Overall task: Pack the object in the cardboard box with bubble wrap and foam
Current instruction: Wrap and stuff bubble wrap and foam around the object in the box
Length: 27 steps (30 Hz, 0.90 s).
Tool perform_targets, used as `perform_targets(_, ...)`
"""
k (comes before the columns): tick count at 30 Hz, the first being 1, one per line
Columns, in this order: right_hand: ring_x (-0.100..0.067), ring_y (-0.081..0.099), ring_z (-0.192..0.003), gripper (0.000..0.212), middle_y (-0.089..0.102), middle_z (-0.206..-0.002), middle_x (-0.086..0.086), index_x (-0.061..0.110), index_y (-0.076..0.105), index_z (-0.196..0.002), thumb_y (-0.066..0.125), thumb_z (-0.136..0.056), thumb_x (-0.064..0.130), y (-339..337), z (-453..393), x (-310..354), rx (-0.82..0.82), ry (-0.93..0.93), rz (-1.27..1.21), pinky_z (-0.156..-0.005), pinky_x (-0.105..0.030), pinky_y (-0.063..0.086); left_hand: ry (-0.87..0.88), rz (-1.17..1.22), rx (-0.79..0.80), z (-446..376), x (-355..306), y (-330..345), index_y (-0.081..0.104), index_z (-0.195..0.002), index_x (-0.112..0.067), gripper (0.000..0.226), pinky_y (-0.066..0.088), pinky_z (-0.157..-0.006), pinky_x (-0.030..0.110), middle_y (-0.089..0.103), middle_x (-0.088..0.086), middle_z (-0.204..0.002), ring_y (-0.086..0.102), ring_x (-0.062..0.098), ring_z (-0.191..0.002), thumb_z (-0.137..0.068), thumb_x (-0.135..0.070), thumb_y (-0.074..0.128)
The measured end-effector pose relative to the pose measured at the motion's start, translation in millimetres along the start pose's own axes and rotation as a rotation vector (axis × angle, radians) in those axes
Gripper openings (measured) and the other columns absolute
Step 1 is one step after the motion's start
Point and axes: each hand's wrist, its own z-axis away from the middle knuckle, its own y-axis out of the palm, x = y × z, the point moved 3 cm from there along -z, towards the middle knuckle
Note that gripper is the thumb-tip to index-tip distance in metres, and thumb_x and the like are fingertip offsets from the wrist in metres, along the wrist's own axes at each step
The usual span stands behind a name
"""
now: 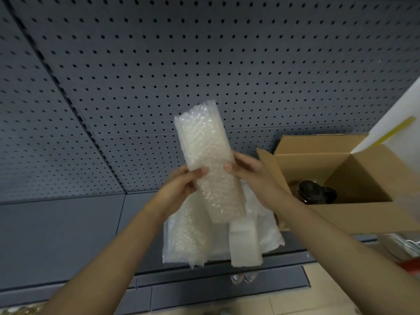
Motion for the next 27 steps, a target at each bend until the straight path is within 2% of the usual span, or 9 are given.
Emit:
perform_targets(3, -0.019, 0.062, -0.117, 0.043, 0.062, -0.131, -0.001, 0.025, 0.06, -0.129, 0.067, -0.086, 0.029, -12.6, 4.5, 18.6, -0.021, -0.045, 0.007, -0.101, -0.04, 0.05, 0.051, 0.022, 0.061, -8.0, -13.8, 16.2, 0.061, -0.122, -0.007, 0.04, 0.055, -0.094, 0.037, 0.066, 0.012, -0.124, 0.063, 0.027, -0.114, -0.084, -0.015, 0.062)
perform_targets(5, -0.019, 0.064, -0.115, 0.051, 0.066, -0.126, 0.002, 0.029, 0.056, -0.132, 0.07, -0.083, 0.029, -24.0, 9.9, 27.2, -0.028, -0.023, -0.045, -0.1, -0.042, 0.049, 0.063, 0.022, 0.11, -14.5, -19.5, 30.2, 0.058, -0.127, -0.005, 0.049, 0.051, -0.099, 0.042, 0.062, 0.015, -0.13, 0.06, 0.03, -0.119, -0.081, -0.018, 0.068)
perform_targets(9, -0.018, 0.071, -0.098, 0.054, 0.074, -0.109, -0.001, 0.022, 0.053, -0.132, 0.067, -0.08, 0.018, -54.0, 27.8, 46.3, -0.051, 0.004, -0.097, -0.08, -0.029, 0.058, 0.061, 0.034, 0.223, -26.8, -23.0, 64.8, 0.055, -0.131, -0.003, 0.075, 0.051, -0.098, 0.043, 0.061, 0.015, -0.132, 0.06, 0.03, -0.12, -0.066, -0.03, 0.082)
perform_targets(13, -0.023, 0.071, -0.1, 0.042, 0.072, -0.113, -0.005, 0.014, 0.063, -0.122, 0.069, -0.08, 0.017, -97.9, 46.7, 63.6, -0.125, 0.003, 0.069, -0.082, -0.033, 0.059, 0.092, -0.058, 0.225, -41.3, -18.8, 99.7, 0.054, -0.131, -0.006, 0.059, 0.055, -0.091, 0.036, 0.065, 0.009, -0.127, 0.063, 0.025, -0.115, -0.078, -0.018, 0.076)
perform_targets(17, -0.01, 0.068, -0.103, 0.038, 0.07, -0.115, 0.008, 0.019, 0.065, -0.121, 0.071, -0.084, 0.017, -149.6, 63.8, 79.4, -0.211, -0.022, 0.482, -0.09, -0.027, 0.055, 0.145, -0.177, 0.13, -57.0, -12.4, 119.8, 0.051, -0.133, -0.015, 0.06, 0.055, -0.091, 0.027, 0.064, 0.003, -0.127, 0.062, 0.02, -0.117, -0.076, -0.019, 0.071)
perform_targets(19, 0.0, 0.057, -0.108, 0.039, 0.061, -0.118, 0.015, 0.019, 0.063, -0.124, 0.069, -0.085, 0.02, -176.6, 71.6, 83.8, -0.234, -0.016, 0.788, -0.097, -0.013, 0.043, 0.192, -0.257, 0.05, -64.2, -12.1, 130.0, 0.046, -0.135, -0.02, 0.061, 0.055, -0.085, 0.019, 0.059, -0.002, -0.128, 0.061, 0.016, -0.115, -0.08, -0.011, 0.071)
perform_targets(21, 0.001, 0.047, -0.108, 0.042, 0.059, -0.121, 0.011, 0.02, 0.059, -0.128, 0.068, -0.087, 0.025, -204.2, 78.9, 82.1, -0.219, 0.017, 1.011, -0.084, 0.001, 0.028, 0.235, -0.335, -0.028, -72.3, -12.4, 144.7, 0.041, -0.136, -0.024, 0.065, 0.053, -0.092, 0.021, 0.054, -0.005, -0.127, 0.056, 0.013, -0.118, -0.081, -0.005, 0.071)
perform_targets(24, -0.009, 0.053, -0.12, 0.044, 0.061, -0.131, 0.004, 0.022, 0.059, -0.129, 0.068, -0.087, 0.029, -248.6, 81.3, 69.8, -0.182, 0.038, 1.158, -0.085, -0.007, 0.03, 0.303, -0.592, 0.02, -81.0, -7.1, 179.3, 0.039, -0.133, -0.033, 0.069, 0.036, -0.112, 0.029, 0.049, -0.014, -0.129, 0.046, 0.007, -0.126, -0.077, -0.018, 0.076)
perform_targets(27, -0.014, 0.055, -0.121, 0.04, 0.061, -0.131, 0.005, 0.023, 0.059, -0.129, 0.065, -0.089, 0.026, -284.3, 75.9, 56.3, -0.104, 0.035, 1.255, -0.09, -0.015, 0.033, 0.356, -0.882, 0.089, -87.9, 4.1, 223.1, 0.036, -0.14, -0.036, 0.079, 0.032, -0.11, 0.023, 0.039, -0.014, -0.144, 0.035, 0.001, -0.132, -0.074, -0.032, 0.078)
